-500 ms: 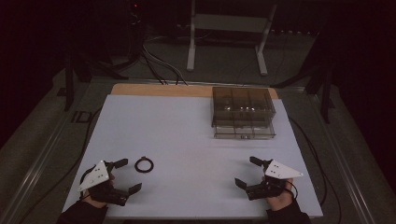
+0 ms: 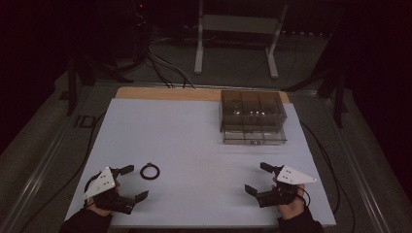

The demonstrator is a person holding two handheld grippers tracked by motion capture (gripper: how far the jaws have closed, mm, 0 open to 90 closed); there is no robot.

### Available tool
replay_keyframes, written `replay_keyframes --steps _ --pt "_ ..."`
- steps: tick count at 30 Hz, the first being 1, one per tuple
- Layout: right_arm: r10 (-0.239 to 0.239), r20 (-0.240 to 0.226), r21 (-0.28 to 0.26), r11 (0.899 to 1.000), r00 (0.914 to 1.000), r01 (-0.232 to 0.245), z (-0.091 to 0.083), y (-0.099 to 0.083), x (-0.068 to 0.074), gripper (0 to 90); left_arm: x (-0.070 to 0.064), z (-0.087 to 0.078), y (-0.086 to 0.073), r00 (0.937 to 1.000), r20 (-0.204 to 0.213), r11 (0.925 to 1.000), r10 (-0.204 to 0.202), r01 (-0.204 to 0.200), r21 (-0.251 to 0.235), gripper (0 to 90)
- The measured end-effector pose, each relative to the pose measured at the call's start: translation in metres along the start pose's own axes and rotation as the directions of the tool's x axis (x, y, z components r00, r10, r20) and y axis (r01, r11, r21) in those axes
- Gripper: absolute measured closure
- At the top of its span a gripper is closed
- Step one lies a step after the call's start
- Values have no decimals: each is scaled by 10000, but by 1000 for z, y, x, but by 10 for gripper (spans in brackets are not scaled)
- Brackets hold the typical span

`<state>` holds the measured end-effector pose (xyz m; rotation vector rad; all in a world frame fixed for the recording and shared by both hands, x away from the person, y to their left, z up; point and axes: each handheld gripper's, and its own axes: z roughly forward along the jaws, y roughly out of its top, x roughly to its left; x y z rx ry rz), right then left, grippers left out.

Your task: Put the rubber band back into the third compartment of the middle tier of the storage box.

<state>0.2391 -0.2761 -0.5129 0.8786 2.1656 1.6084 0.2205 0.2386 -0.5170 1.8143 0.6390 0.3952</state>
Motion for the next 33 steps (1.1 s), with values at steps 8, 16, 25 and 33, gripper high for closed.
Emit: replay_keyframes --steps 8,16,25,33 --pt "86 -69 4 10000 9999 -86 3 11 4 0 2 1 0 10000 -15 10000 -74 74 -42 3" --pt "-181 -75 73 9998 9998 182 9 26 5 0 2 1 0 9999 6 9999 -102 102 -58 3" --pt "-446 -301 -60 9990 9986 444 22 46 4 0 3 1 1 9999 -29 9998 -164 164 -148 3" --pt "-580 -567 -142 9983 9967 573 38 59 4 0 3 0 1 9998 -36 9997 -205 205 -160 3"
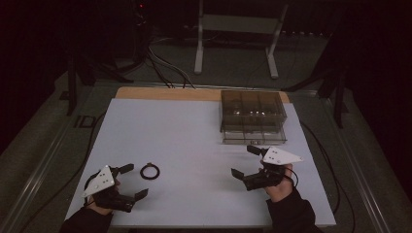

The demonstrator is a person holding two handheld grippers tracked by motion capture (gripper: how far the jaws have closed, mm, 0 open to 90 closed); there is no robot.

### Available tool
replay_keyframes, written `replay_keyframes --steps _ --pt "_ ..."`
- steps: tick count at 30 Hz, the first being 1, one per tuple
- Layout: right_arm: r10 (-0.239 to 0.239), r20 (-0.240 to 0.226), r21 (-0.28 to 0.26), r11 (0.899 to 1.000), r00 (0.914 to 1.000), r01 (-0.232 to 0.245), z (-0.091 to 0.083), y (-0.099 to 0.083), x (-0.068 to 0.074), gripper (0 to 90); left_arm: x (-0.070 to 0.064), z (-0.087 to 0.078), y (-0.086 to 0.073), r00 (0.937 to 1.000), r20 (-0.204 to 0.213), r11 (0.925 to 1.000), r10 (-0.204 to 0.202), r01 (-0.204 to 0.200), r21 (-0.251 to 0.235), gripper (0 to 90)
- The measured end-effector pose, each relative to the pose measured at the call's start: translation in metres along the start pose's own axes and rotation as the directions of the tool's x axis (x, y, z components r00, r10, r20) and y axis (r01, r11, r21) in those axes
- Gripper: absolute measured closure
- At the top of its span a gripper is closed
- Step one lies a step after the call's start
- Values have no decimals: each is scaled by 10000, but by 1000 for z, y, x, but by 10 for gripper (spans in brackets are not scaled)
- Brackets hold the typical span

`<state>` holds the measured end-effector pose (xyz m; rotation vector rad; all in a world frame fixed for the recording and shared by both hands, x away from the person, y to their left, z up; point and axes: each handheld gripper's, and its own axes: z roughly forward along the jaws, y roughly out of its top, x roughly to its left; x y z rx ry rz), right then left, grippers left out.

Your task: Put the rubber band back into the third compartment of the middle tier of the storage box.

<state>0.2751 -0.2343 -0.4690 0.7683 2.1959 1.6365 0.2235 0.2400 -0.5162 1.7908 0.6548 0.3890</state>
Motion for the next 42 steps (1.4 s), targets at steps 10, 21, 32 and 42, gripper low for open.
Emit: replay_keyframes --steps 10,21,32,42 --pt "-279 -381 71 9996 9989 282 22 13 1 0 0 -1 1 10000 8 10000 -6 6 -26 3" --pt "-528 -904 173 9984 9945 545 52 27 9 0 0 -1 1 10000 46 10000 -25 26 -52 3" --pt "-632 -1449 236 9975 9874 673 86 37 21 0 0 -2 0 10000 19 10000 -28 28 -57 3" --pt "-710 -1878 511 9953 9796 819 116 38 34 0 0 -2 0 10000 28 10000 -17 17 -61 3"
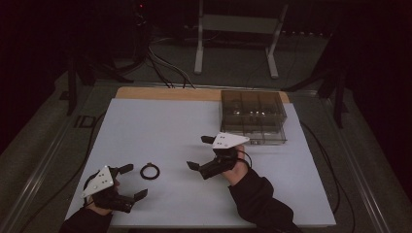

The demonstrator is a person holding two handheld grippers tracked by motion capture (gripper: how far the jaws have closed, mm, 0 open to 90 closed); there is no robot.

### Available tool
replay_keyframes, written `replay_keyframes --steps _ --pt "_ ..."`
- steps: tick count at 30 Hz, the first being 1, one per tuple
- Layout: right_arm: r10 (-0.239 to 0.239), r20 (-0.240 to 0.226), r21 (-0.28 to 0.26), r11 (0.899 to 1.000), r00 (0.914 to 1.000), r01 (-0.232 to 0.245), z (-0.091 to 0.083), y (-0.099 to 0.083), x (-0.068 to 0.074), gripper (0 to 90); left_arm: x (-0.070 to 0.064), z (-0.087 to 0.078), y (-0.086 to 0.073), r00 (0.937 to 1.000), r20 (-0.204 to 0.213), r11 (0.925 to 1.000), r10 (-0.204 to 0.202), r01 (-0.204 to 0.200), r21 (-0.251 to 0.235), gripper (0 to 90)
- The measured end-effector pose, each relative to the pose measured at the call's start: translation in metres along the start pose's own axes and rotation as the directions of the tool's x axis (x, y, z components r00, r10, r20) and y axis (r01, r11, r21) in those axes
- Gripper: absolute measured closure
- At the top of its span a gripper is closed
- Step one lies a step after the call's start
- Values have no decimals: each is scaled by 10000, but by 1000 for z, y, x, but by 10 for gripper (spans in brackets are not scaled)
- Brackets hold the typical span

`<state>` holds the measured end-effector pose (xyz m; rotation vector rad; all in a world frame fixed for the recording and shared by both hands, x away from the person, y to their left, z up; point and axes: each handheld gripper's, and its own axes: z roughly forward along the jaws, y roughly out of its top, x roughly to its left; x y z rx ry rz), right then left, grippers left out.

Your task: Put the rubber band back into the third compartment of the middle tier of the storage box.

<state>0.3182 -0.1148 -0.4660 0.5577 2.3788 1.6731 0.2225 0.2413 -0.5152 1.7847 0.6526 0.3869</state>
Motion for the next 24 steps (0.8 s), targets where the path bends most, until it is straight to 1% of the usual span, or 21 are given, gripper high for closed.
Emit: replay_keyframes --steps 11,14,17,18,20,22,24 --pt "-32 -356 326 9995 9994 43 29 2 2 0 0 -1 0 10000 45 9999 -31 32 -99 3" --pt "125 -473 379 9992 9988 -108 37 1 3 0 0 -2 0 10000 59 9999 -31 31 -112 3" --pt "133 -542 510 9986 9984 -106 44 0 4 0 0 -1 0 10000 70 9999 -35 36 -112 3" --pt "168 -597 593 9982 9981 -133 47 0 4 0 0 -1 0 10000 75 9999 -48 49 -107 3" --pt "245 -741 596 9980 9969 -201 52 -1 5 0 0 -1 0 10000 87 9999 -46 46 -90 3" --pt "77 -771 691 9976 9970 -23 58 -1 8 0 0 -1 0 10000 83 9999 -44 45 -114 3" --pt "115 -747 819 9966 9971 -54 64 -3 9 0 0 -1 0 9999 77 9999 -64 65 -131 3"
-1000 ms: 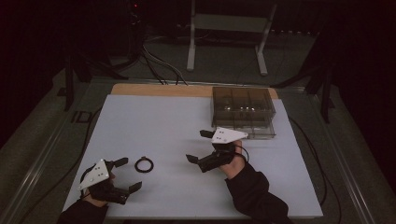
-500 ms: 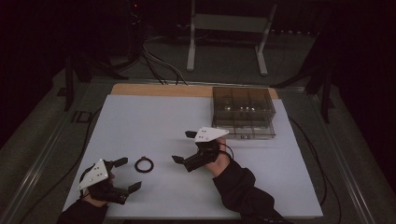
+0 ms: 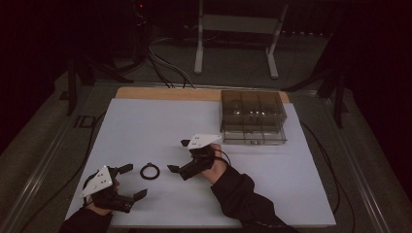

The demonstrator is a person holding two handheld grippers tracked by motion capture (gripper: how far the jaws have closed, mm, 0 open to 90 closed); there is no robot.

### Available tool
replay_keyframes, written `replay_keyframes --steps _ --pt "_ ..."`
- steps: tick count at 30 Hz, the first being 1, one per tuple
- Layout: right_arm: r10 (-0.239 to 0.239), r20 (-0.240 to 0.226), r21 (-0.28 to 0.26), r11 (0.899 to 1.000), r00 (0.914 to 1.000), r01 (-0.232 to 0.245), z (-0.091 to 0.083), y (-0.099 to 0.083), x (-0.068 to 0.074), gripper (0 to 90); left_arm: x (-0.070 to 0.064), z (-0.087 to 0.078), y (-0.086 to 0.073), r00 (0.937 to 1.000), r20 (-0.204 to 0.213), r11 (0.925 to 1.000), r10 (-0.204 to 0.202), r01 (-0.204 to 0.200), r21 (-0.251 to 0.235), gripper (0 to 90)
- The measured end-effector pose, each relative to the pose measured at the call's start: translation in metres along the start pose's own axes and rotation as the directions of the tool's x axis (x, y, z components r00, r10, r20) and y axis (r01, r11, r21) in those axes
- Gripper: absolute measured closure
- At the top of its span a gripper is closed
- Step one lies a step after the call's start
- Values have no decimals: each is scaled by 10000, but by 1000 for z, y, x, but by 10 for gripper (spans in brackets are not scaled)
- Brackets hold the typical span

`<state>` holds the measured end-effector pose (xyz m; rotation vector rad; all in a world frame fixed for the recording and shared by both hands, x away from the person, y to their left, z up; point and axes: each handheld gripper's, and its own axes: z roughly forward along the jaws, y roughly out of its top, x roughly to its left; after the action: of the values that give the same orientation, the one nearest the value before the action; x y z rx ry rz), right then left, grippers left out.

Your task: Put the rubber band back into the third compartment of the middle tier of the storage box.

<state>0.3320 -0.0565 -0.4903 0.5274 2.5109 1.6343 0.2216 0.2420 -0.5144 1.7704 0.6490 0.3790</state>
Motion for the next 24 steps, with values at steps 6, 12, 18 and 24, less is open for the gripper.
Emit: replay_keyframes --steps 6,12,18,24 --pt "259 -17 473 9985 9997 -258 21 0 4 0 -1 1 0 10000 34 10000 41 -41 49 3" --pt "362 5 908 9952 9993 -361 37 1 5 0 0 0 0 10000 25 10000 27 -27 31 3" --pt "719 341 1070 9914 9968 -751 49 1 6 31 0 1 0 10000 36 10000 28 -28 43 3" --pt "709 366 1251 9893 9968 -750 60 2 10 69 0 1 0 10000 45 10000 27 -27 47 3"
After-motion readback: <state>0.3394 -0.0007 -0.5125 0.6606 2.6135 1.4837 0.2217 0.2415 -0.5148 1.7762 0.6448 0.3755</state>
